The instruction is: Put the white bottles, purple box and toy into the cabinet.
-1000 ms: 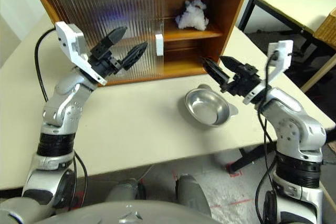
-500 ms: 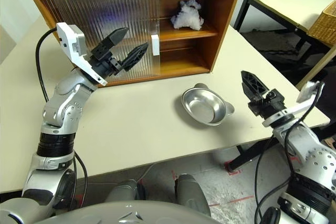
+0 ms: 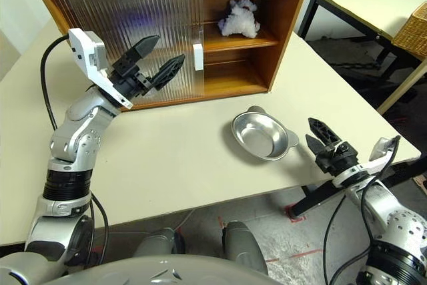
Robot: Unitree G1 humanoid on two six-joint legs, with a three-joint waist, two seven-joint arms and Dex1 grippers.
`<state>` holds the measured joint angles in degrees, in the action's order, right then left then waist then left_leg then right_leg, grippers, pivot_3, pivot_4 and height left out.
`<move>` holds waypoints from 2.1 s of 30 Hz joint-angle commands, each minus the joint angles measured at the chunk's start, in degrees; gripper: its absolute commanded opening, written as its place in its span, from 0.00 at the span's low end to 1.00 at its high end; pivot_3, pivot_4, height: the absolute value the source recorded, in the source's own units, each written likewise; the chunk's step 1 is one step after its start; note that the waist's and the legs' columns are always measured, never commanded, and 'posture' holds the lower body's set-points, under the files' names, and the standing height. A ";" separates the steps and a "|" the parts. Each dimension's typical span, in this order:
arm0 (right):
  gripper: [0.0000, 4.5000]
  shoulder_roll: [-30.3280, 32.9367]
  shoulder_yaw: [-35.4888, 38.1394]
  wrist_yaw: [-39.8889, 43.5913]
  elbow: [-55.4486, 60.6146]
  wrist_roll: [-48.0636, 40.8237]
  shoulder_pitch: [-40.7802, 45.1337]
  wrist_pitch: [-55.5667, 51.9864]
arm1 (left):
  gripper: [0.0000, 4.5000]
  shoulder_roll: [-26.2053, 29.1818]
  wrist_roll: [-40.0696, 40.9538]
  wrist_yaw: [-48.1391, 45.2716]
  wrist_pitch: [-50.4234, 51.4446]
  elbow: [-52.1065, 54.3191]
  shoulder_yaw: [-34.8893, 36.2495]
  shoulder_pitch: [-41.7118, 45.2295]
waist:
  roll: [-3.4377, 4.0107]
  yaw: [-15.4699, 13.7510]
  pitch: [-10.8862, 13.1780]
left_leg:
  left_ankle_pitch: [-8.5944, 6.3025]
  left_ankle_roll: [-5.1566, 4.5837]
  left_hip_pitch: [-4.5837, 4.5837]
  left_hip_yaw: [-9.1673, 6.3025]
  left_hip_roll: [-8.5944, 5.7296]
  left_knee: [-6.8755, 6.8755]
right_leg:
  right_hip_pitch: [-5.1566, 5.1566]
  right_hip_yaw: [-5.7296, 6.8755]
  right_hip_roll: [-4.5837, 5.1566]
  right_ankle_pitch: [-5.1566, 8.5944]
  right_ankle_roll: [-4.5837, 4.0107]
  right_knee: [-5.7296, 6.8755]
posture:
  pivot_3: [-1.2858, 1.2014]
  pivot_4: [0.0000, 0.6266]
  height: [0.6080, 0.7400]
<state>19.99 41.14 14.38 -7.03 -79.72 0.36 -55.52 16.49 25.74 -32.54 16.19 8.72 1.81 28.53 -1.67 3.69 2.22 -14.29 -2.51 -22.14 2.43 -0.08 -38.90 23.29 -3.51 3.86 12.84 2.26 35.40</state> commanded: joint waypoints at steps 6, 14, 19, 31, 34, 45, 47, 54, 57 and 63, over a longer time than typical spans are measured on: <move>0.99 -3.50 -3.06 -7.06 7.73 -5.16 -1.85 -0.80 | 1.00 0.45 -0.02 0.09 0.72 1.10 0.21 0.06 | 0.01 -0.06 0.00 | -0.01 0.02 0.00 -0.02 0.01 0.00 | 0.01 0.01 0.01 0.00 0.01 0.00 | 0.50 0.00 1.00; 0.99 -4.58 -6.12 -14.47 14.11 -11.17 -4.04 0.41 | 1.00 0.38 -0.10 0.21 0.75 1.14 0.17 0.13 | 0.01 -0.15 0.01 | -0.01 0.02 -0.02 -0.03 0.02 0.01 | 0.03 0.04 0.03 0.01 0.03 -0.04 | 0.50 0.00 1.00; 0.99 -4.37 -7.59 -18.36 16.71 -13.38 -4.69 2.34 | 1.00 0.37 -0.07 0.29 0.86 1.20 0.19 0.34 | 0.02 -0.06 0.01 | -0.02 0.04 -0.02 -0.04 0.03 0.02 | 0.03 0.03 0.03 0.02 0.01 -0.04 | 0.50 0.00 1.00; 0.19 -4.72 -12.22 -29.78 25.01 -19.47 -4.69 9.11 | 1.00 0.59 -0.04 0.09 0.87 0.89 0.34 0.82 | 0.02 -0.14 0.02 | -0.01 0.02 -0.05 -0.04 0.04 0.04 | 0.05 0.04 0.05 0.04 -0.03 -0.07 | 0.50 0.00 1.00; 0.00 -3.87 -13.00 -30.65 25.66 -20.13 -4.92 9.85 | 1.00 0.61 -0.05 0.05 0.84 0.81 0.34 0.89 | 0.01 -0.15 0.03 | -0.01 0.02 -0.07 -0.03 0.03 0.04 | 0.05 0.04 0.07 0.05 -0.03 -0.09 | 0.50 0.00 1.00; 0.87 -0.78 -13.03 -26.74 21.78 -17.70 -6.63 10.98 | 1.00 0.40 -0.11 0.00 0.59 0.31 0.23 1.26 | 0.01 -0.17 0.03 | 0.00 -0.01 -0.07 -0.03 0.04 0.04 | 0.04 0.04 0.06 0.16 -0.22 -0.10 | 0.50 0.00 1.00; 0.99 -0.38 -12.92 -25.10 20.50 -17.12 -7.11 10.89 | 1.00 0.34 -0.13 0.00 0.56 0.20 0.20 1.43 | 0.01 -0.15 0.03 | 0.00 -0.01 -0.07 -0.03 0.03 0.04 | 0.04 0.03 0.06 0.18 -0.26 -0.11 | 0.50 0.00 1.00; 0.99 0.75 -12.82 -20.77 17.02 -15.81 -10.51 9.76 | 1.00 0.34 -0.20 -0.23 0.41 -0.20 0.13 1.77 | 0.01 -0.17 0.03 | 0.00 -0.01 -0.07 -0.02 0.03 0.04 | 0.04 0.03 0.06 0.24 -0.36 -0.10 | 0.50 0.00 1.00; 0.99 0.63 -12.79 -18.72 16.90 -15.44 -12.86 9.34 | 1.00 0.35 -0.21 -0.35 0.38 -0.31 0.08 1.88 | 0.01 -0.17 0.03 | 0.00 0.00 -0.07 -0.02 0.03 0.04 | 0.04 0.03 0.06 0.24 -0.36 -0.10 | 0.49 0.00 1.00; 0.99 0.55 -13.01 -16.05 16.51 -15.06 -15.32 9.15 | 1.00 0.12 -0.21 -0.71 0.25 -0.85 -0.12 2.44 | 0.00 -0.01 0.03 | -0.02 0.02 -0.09 -0.01 0.04 0.04 | 0.02 0.01 0.05 0.30 -0.46 -0.10 | 0.49 0.00 1.00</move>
<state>20.21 27.84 -2.53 10.50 -95.41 -14.70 -46.25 16.59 25.73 -32.99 16.53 8.32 1.82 30.39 -1.66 3.69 2.26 -14.31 -2.48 -22.22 2.42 -0.04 -38.87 23.31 -3.50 3.91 13.14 1.79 35.30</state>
